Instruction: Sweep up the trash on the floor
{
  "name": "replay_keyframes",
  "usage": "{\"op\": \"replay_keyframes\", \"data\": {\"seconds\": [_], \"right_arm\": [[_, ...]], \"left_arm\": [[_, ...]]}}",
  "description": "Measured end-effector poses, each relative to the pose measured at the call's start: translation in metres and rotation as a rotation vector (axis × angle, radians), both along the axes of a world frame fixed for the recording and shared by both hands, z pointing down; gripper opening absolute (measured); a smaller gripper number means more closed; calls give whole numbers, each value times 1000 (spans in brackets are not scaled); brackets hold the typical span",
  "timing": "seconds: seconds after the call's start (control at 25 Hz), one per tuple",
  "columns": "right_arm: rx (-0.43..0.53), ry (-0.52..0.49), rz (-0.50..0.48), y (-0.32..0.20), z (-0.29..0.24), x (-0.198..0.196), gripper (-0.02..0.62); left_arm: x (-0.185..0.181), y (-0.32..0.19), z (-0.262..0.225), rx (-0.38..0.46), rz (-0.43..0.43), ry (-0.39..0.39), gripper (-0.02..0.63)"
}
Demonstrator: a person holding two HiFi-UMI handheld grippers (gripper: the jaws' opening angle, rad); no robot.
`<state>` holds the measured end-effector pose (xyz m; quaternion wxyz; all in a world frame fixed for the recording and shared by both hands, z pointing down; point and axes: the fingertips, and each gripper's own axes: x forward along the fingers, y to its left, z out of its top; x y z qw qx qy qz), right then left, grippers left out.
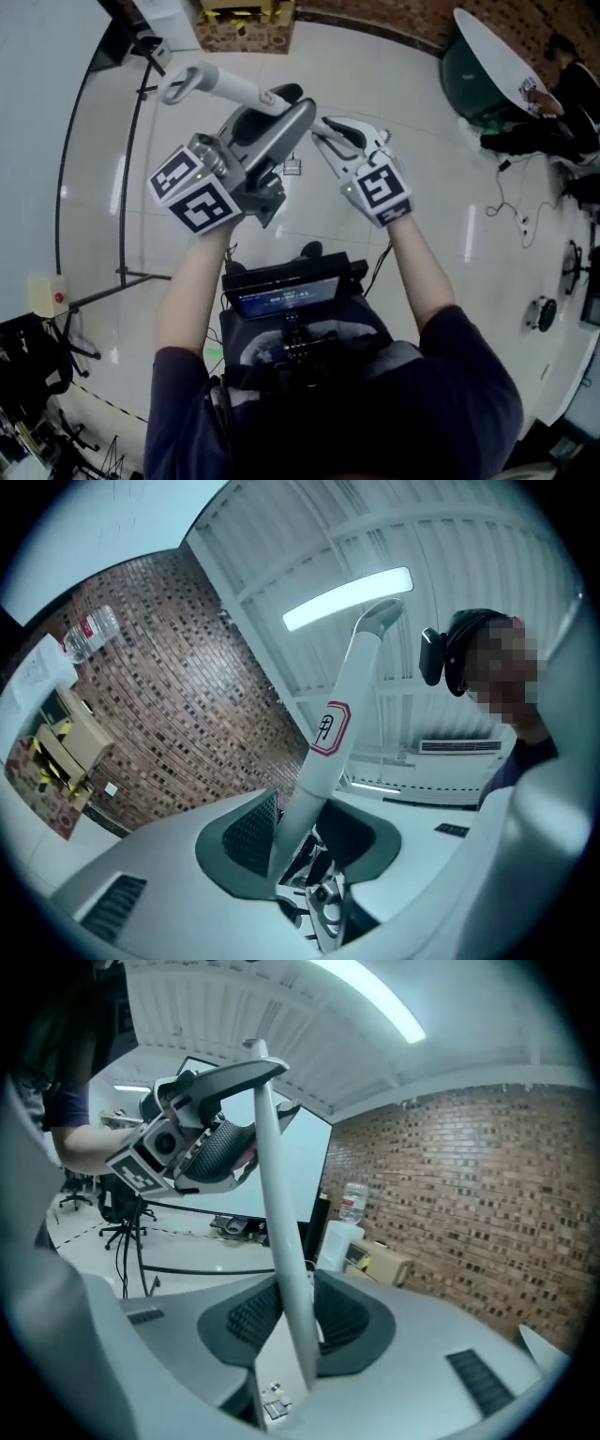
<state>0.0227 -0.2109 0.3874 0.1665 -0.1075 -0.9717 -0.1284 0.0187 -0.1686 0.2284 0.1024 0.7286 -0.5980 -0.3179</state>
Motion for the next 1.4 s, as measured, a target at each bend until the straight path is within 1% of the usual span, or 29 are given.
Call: {"op": "replay_keyframes", "data": {"seconds": [0.12, 0.24, 0.32, 0.4, 0.48, 0.6, 0.72, 0.84, 0.96, 1.08, 1.2, 1.24, 1.28, 1.4], "right_arm": [[1, 26, -111, 60, 13, -38, 120], [3, 59, -179, 95, 23, -54, 120], [9, 66, -217, 131, 30, -73, 120], [18, 71, -248, 175, 41, -101, 120], [17, 81, -256, 219, 53, -126, 120], [21, 90, -280, 277, 57, -147, 120], [28, 98, -314, 307, 51, -163, 120], [57, 106, -340, 341, 53, -184, 119], [88, 133, -385, 378, 66, -204, 115], [104, 176, -437, 404, 83, -217, 109], [69, 197, -486, 418, 90, -228, 103], [50, 200, -493, 420, 92, -234, 101], [26, 204, -496, 421, 93, -243, 100], [-58, 249, -519, 425, 107, -268, 98]], "left_arm": [[-34, 57, 11, -1, -86, 3, 123], [-47, 89, 20, -15, -143, 5, 124], [-63, 124, 27, -19, -166, -6, 124], [-86, 167, 36, -23, -172, -17, 127], [-107, 210, 48, -35, -182, -17, 129], [-128, 267, 52, -34, -224, -19, 129], [-145, 297, 44, -21, -303, -15, 129], [-168, 333, 46, 11, -367, 2, 129], [-189, 369, 59, 5, -401, 3, 129], [-207, 387, 72, -21, -416, 5, 129], [-226, 395, 78, -40, -458, 8, 136], [-232, 399, 78, -33, -468, 17, 151], [-239, 406, 79, -22, -479, 32, 169], [-262, 433, 89, -2, -544, 106, 174]]}}
